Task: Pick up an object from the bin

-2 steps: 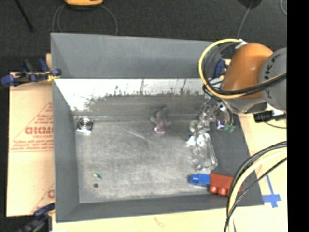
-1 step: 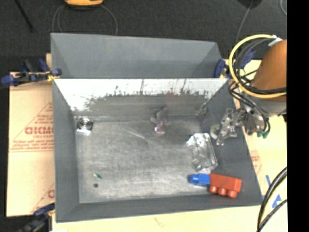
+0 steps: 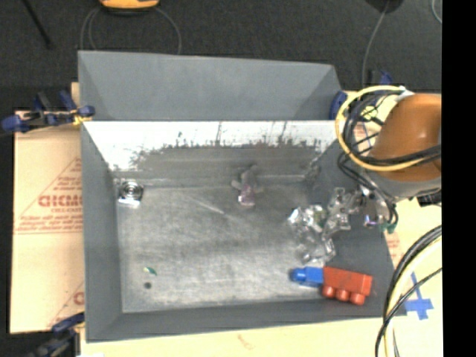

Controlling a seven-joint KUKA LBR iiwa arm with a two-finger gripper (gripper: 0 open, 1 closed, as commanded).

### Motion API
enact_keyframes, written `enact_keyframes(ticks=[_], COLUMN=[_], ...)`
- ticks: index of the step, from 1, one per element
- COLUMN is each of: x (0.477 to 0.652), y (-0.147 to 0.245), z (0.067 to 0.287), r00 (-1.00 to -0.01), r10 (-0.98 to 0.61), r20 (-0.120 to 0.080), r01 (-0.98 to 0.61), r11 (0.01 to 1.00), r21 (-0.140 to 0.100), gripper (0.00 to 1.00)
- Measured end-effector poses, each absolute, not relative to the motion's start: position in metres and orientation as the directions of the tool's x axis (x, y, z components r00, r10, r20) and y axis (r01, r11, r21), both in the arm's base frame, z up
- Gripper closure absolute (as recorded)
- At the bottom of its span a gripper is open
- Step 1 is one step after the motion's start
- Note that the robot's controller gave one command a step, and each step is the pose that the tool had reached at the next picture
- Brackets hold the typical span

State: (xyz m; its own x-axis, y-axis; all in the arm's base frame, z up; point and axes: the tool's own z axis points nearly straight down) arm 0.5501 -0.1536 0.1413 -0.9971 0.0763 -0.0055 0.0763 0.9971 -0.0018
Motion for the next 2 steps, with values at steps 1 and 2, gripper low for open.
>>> enact_keyframes(ticks=[1, 2], x=[0.543, 0.496], y=[-0.146, -0.144], z=[0.2, 0.365], r00=[-0.733, -0.417], r10=[-0.68, -0.909], r20=[-0.004, -0.002], r01=[-0.68, -0.909], r11=[0.733, 0.417], r21=[-0.004, -0.008], gripper=[1.0, 1.0])
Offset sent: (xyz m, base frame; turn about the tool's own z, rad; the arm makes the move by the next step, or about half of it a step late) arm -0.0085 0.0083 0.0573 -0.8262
